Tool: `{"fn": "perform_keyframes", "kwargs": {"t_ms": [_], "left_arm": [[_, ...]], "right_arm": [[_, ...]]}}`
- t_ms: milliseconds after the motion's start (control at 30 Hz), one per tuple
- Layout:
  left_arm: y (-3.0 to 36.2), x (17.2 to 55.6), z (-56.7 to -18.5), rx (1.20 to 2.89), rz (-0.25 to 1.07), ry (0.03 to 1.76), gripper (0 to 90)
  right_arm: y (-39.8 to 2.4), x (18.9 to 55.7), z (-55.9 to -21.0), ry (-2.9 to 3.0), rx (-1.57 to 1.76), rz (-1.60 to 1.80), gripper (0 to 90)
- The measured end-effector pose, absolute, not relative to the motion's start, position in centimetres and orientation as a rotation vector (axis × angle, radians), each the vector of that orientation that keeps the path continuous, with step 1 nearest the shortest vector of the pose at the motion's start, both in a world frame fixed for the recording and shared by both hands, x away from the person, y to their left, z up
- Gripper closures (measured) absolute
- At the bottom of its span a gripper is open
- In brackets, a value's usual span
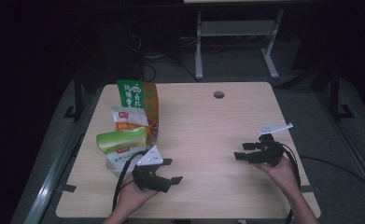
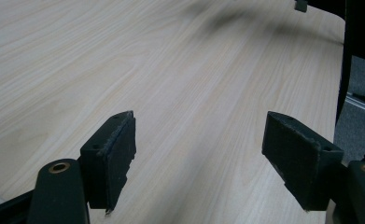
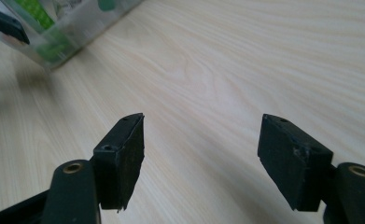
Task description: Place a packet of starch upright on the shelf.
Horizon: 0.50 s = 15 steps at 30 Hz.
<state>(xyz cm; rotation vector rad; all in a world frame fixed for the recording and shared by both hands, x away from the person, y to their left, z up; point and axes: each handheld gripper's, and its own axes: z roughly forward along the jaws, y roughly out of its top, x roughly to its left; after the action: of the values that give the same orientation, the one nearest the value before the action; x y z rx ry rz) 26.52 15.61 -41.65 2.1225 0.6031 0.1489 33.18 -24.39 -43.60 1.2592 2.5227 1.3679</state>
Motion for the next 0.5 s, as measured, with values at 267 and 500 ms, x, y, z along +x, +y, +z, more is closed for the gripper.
{"fn": "perform_keyframes", "kwargs": {"t_ms": [267,500], "left_arm": [[15.5,26.4,-41.8,2.125,0.144,0.608,25.0],[15.5,26.4,-42.0,2.131,0.141,0.605,25.0]], "right_arm": [[-25.5,32.1,-44.3,2.495,1.291,1.382,29.9],[-26.2,31.0,-44.9,2.478,1.311,1.405,29.4]]}}
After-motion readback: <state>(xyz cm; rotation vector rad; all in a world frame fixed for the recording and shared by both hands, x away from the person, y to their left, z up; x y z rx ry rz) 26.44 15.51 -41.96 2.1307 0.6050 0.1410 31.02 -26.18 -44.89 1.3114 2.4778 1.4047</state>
